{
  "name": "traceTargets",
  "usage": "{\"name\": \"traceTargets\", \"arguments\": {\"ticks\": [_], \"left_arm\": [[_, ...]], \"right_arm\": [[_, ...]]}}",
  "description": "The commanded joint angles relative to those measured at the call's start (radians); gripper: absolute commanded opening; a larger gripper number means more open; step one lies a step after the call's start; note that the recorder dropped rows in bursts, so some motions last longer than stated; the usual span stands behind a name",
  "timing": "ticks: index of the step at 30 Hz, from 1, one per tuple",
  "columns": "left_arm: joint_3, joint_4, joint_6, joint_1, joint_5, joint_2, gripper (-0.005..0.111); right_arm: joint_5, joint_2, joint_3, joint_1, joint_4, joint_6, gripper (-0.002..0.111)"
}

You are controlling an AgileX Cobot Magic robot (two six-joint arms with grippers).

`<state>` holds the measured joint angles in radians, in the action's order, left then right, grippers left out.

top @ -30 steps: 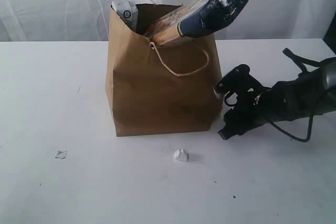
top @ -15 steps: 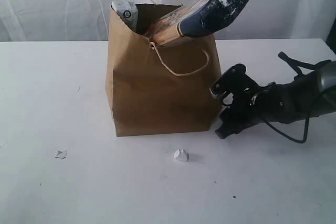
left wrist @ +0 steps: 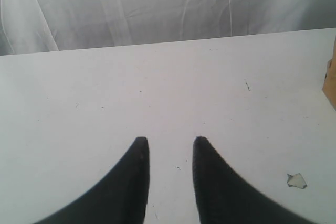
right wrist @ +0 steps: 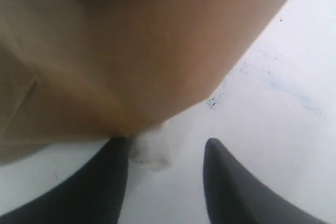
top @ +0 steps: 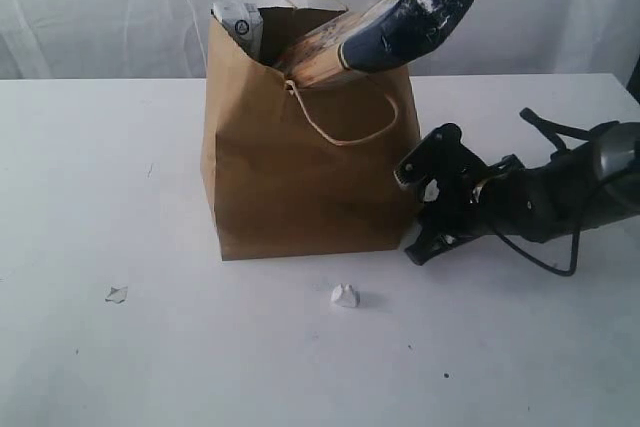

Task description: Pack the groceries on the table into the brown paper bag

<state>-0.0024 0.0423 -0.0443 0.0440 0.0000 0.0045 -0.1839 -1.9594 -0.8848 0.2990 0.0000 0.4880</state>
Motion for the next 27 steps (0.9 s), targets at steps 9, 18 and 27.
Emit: {"name": "traceTargets", "arguments": {"ticks": [9,18,27], "left_arm": [[0.002,-0.008,-0.002,0.004,0.000,-0.005,0.035],[0.002,-0.008,-0.002,0.004,0.000,-0.005,0.035],[0.002,-0.008,-0.002,0.004,0.000,-0.005,0.035]], "right_arm": [[0.093,0.010,0.031,-0.003,0.011,-0.029,0.000],[-0.016,0.263,0.231,-0.031,0.058,-0.132,0.000],[-0.009,0.601,0.281,-0.031,0.148,-0.277,0.000]]}}
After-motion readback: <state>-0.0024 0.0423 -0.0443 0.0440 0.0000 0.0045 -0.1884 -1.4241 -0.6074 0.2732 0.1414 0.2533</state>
